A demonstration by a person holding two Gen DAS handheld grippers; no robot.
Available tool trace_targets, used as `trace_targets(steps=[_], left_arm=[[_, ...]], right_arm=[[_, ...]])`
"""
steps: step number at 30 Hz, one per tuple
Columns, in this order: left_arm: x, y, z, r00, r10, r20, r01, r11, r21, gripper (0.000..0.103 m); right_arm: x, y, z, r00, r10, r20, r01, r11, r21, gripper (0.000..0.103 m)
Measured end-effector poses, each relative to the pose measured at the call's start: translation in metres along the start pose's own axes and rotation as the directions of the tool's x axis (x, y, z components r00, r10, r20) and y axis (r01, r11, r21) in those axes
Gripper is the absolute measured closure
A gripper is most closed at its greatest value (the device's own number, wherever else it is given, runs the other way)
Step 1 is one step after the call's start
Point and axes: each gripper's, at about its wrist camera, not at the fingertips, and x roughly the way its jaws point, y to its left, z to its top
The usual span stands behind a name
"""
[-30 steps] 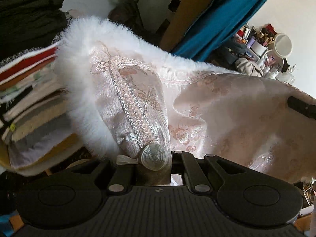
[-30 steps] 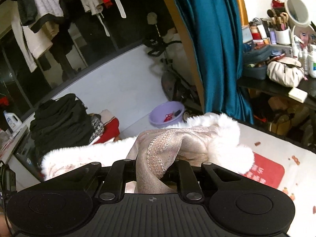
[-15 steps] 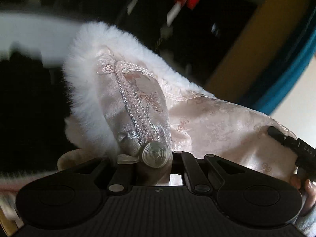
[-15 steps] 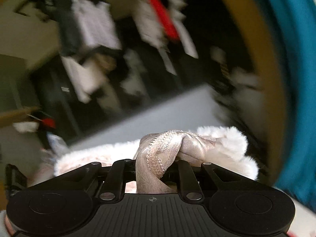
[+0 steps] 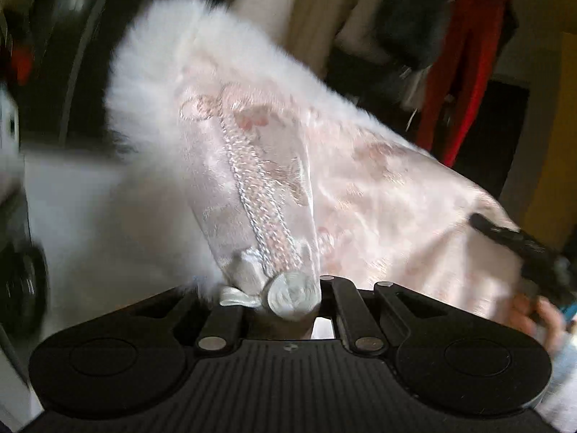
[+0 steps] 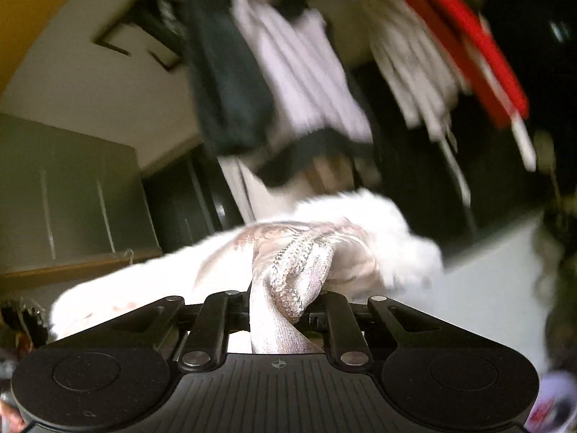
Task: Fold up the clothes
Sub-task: 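Lift the folded jacket with both grippers and carry it to the clothes stack, then lower the jacket onto the clothes stack and open both grippers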
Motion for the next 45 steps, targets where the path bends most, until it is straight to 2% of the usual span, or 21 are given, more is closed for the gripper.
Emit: trace_targets(steps=[2,4,7,9,10,12,13,14,16,20,22,23,25,27,29,32,36,37,40,42,45], left_arm=[[0.024,0.027,-0.021,0.997,-0.025,-0.072,0.024,1.000,-0.017,0.094],[0.063,0.059,-0.053,0.987,0.012,-0.159,-0.020,0.999,-0.047,0.094],[0.130,0.114,-0.108,0.945,0.089,-0.313,-0.137,0.981,-0.135,0.090],[0.160,0.142,-0.139,0.924,0.115,-0.365,-0.190,0.966,-0.176,0.075],[0.166,0.151,-0.149,0.924,0.128,-0.361,-0.209,0.958,-0.194,0.071],[0.162,0.157,-0.150,0.926,0.161,-0.341,-0.238,0.951,-0.197,0.051],[0.160,0.155,-0.146,0.923,0.182,-0.338,-0.254,0.950,-0.180,0.041],[0.159,0.152,-0.140,0.919,0.206,-0.337,-0.271,0.949,-0.159,0.028],[0.157,0.145,-0.129,0.908,0.252,-0.334,-0.305,0.945,-0.116,0.028],[0.136,0.107,-0.115,0.904,0.350,-0.244,-0.364,0.931,-0.012,0.028],[0.128,0.088,-0.110,0.912,0.358,-0.199,-0.361,0.932,0.020,0.026],[0.127,0.079,-0.109,0.919,0.350,-0.183,-0.350,0.936,0.033,0.022],[0.126,0.061,-0.111,0.924,0.353,-0.145,-0.345,0.935,0.078,0.016],[0.124,0.044,-0.117,0.916,0.390,-0.092,-0.374,0.915,0.154,0.016],[0.123,0.026,-0.123,0.906,0.422,-0.036,-0.404,0.886,0.227,0.016],[0.112,0.021,-0.122,0.879,0.476,0.024,-0.467,0.851,0.242,0.016],[0.085,0.045,-0.115,0.832,0.553,0.049,-0.555,0.827,0.089,0.016],[0.079,0.052,-0.114,0.834,0.551,0.042,-0.552,0.833,0.042,0.016],[0.085,0.046,-0.116,0.885,0.466,-0.013,-0.465,0.884,0.045,0.016],[0.097,0.025,-0.124,0.919,0.394,-0.029,-0.388,0.913,0.126,0.008],[0.124,-0.013,-0.147,0.944,0.328,-0.021,-0.305,0.898,0.319,0.001]], right_arm=[[0.037,-0.024,-0.028,0.996,-0.027,-0.087,0.030,0.999,0.035,0.090],[0.071,-0.051,-0.063,0.977,-0.074,-0.200,0.086,0.995,0.050,0.090],[0.112,-0.104,-0.130,0.912,-0.170,-0.373,0.212,0.974,0.076,0.090],[0.129,-0.137,-0.174,0.859,-0.211,-0.466,0.288,0.952,0.099,0.089],[0.135,-0.151,-0.195,0.838,-0.218,-0.500,0.314,0.943,0.116,0.089],[0.140,-0.170,-0.222,0.822,-0.207,-0.531,0.331,0.932,0.148,0.085],[0.141,-0.177,-0.230,0.816,-0.207,-0.540,0.341,0.926,0.161,0.072],[0.140,-0.182,-0.233,0.811,-0.220,-0.542,0.362,0.917,0.169,0.065],[0.136,-0.191,-0.237,0.802,-0.243,-0.546,0.399,0.898,0.186,0.048],[0.110,-0.189,-0.228,0.798,-0.276,-0.535,0.433,0.881,0.192,0.033],[0.095,-0.182,-0.218,0.809,-0.306,-0.502,0.430,0.891,0.149,0.026],[0.089,-0.174,-0.210,0.820,-0.309,-0.482,0.412,0.903,0.121,0.025],[0.077,-0.161,-0.194,0.851,-0.276,-0.446,0.342,0.937,0.073,0.011],[0.069,-0.142,-0.186,0.879,-0.210,-0.428,0.245,0.969,0.029,0.005],[0.068,-0.131,-0.189,0.887,-0.144,-0.438,0.156,0.988,-0.008,0.005],[0.080,-0.119,-0.214,0.858,-0.094,-0.506,0.090,0.995,-0.032,0.005],[0.094,-0.121,-0.266,0.790,-0.112,-0.603,0.108,0.993,-0.044,0.005],[0.093,-0.122,-0.275,0.785,-0.110,-0.609,0.111,0.993,-0.037,0.004],[0.088,-0.124,-0.278,0.798,-0.113,-0.592,0.121,0.992,-0.028,0.003],[0.084,-0.119,-0.278,0.810,-0.111,-0.575,0.132,0.991,-0.005,0.004],[0.082,-0.109,-0.270,0.835,-0.081,-0.544,0.114,0.993,0.028,0.004]])
